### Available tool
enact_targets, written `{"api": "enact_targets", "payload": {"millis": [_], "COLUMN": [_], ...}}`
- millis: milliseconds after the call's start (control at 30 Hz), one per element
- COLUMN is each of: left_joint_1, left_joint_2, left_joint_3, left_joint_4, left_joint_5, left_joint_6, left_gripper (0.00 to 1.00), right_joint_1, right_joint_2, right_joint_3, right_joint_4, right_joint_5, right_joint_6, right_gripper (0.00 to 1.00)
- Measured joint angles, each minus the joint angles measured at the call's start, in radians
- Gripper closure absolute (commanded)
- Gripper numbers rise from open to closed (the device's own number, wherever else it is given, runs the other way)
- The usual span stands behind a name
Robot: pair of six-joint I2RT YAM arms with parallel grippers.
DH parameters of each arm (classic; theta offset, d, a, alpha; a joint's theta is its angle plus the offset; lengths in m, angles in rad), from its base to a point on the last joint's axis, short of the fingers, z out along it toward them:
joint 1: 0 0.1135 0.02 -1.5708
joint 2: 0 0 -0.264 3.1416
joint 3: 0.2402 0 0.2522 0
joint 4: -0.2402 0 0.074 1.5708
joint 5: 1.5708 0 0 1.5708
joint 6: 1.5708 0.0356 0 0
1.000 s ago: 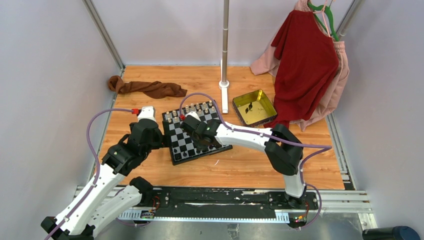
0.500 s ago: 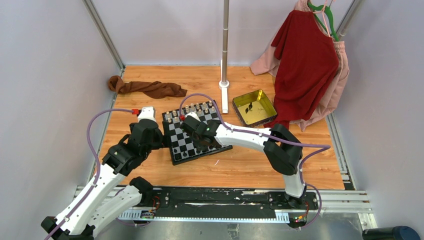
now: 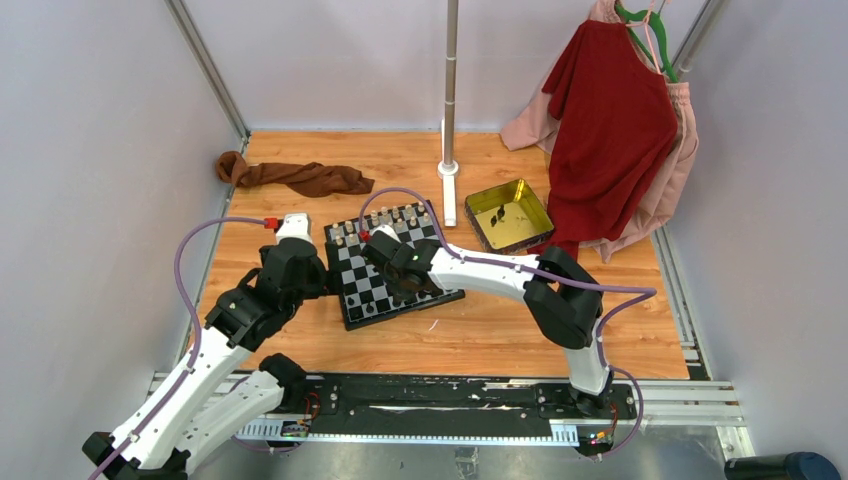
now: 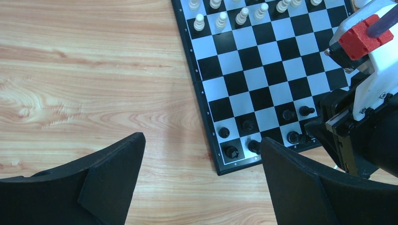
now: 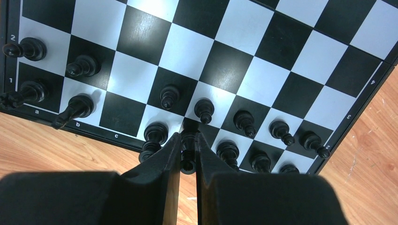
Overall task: Set up the chess pieces on the board
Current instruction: Place the chess piece on the chessboard.
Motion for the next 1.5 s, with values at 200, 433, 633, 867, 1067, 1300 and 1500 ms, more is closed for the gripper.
{"api": "enact_targets", "payload": {"millis": [200,433,633,867,1067,1300,1500], "left_joint_1": [0.0,0.0,0.0,0.0,0.0,0.0,0.0], "left_joint_2": [0.001,0.001,0.001,0.001,0.001,0.001,0.001], "left_joint_3": [0.0,0.0,0.0,0.0,0.0,0.0,-0.006], "left_joint_4": [0.0,0.0,0.0,0.0,0.0,0.0,0.0], "left_joint_5": [0.0,-0.001,-0.003,-0.003,-0.003,-0.01,-0.017], "left_joint_6": [0.0,0.0,0.0,0.0,-0.003,-0.003,-0.005], "left_gripper": [0.01,0.01,0.01,0.01,0.01,0.01,0.01], "right_joint_1": [-0.002,-0.004,-0.004,-0.004,-0.004,-0.004,-0.004], "right_joint_2": [0.001,0.001,0.001,0.001,0.001,0.001,0.0], "right_joint_3": [0.0,0.0,0.0,-0.002,-0.003,-0.003,0.031], "right_joint_4": [0.007,0.01,0.01,0.009,0.009,0.002,-0.038], "right_joint_5": [-0.002,-0.005,-0.005,-0.004,-0.004,0.002,0.011], "right_joint_6": [-0.008,-0.016,-0.021,-0.026,-0.033,-0.048,-0.068], "right_gripper": [1.0,0.87,0.74,0.67,0.65,0.65,0.59]}}
